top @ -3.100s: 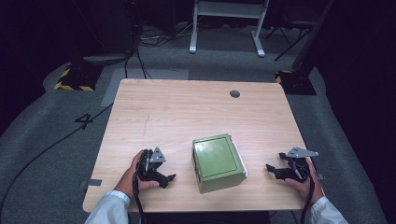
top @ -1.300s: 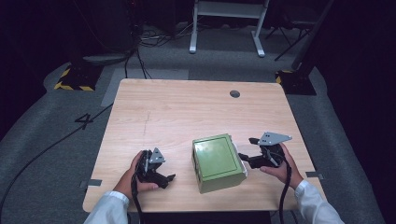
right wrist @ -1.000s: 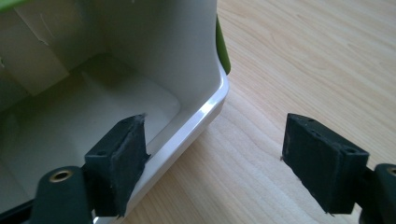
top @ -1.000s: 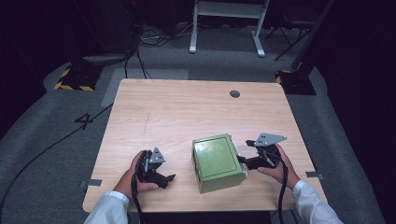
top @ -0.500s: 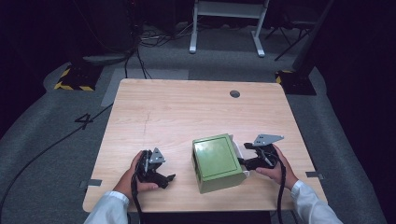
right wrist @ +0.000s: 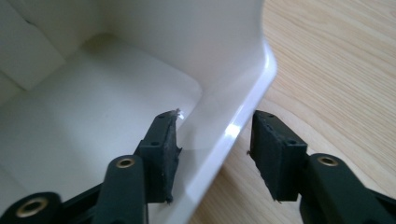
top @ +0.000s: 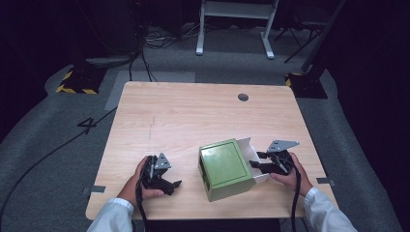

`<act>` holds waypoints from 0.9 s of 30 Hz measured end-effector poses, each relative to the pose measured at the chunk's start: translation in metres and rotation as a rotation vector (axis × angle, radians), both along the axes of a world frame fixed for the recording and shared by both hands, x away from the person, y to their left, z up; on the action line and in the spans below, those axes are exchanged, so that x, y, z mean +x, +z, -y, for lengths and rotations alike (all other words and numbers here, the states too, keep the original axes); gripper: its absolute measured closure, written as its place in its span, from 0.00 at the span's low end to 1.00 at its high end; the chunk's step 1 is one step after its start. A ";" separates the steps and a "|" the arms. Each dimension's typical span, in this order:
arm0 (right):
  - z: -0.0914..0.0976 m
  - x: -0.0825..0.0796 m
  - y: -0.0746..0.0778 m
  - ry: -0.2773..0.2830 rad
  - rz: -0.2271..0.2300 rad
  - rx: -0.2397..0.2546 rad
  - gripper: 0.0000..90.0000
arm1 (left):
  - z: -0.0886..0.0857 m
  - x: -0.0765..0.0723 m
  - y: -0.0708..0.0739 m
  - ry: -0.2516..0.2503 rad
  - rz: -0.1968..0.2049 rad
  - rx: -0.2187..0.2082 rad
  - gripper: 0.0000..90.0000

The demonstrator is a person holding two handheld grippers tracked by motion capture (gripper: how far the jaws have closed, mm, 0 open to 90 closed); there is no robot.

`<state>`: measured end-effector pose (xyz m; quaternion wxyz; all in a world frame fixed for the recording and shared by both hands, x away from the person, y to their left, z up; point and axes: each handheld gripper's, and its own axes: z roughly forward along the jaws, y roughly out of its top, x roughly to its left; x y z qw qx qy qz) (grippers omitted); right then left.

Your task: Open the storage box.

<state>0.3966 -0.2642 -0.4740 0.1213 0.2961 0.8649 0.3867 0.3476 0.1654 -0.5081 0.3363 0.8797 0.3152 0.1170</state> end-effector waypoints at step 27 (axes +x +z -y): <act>0.046 0.010 -0.003 -0.069 -0.026 0.024 0.62 | 0.000 0.000 0.000 0.000 0.000 0.000 0.01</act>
